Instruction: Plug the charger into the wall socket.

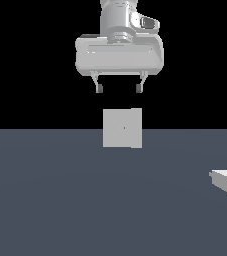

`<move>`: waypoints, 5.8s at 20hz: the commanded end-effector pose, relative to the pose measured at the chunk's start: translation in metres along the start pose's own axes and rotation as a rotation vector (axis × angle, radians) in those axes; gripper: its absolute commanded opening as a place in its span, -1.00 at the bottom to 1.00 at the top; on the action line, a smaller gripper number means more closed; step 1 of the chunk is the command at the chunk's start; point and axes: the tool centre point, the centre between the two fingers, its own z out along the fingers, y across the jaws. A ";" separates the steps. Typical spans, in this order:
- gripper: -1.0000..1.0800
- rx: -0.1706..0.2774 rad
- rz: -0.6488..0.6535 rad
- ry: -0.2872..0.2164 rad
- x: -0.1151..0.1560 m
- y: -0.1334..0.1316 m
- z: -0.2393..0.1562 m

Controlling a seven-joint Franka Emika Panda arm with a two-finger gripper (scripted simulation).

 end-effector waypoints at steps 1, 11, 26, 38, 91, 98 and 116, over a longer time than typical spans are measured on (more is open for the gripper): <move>0.92 0.000 0.000 0.000 0.000 0.000 0.000; 0.92 0.000 -0.002 0.018 -0.011 0.017 0.011; 0.92 -0.001 -0.013 0.108 -0.062 0.104 0.072; 0.92 0.003 -0.021 0.170 -0.090 0.164 0.117; -1.00 0.005 -0.001 0.187 -0.093 0.154 0.168; -1.00 0.002 0.034 0.188 -0.084 0.116 0.149; -1.00 -0.010 0.126 0.186 -0.053 0.014 0.100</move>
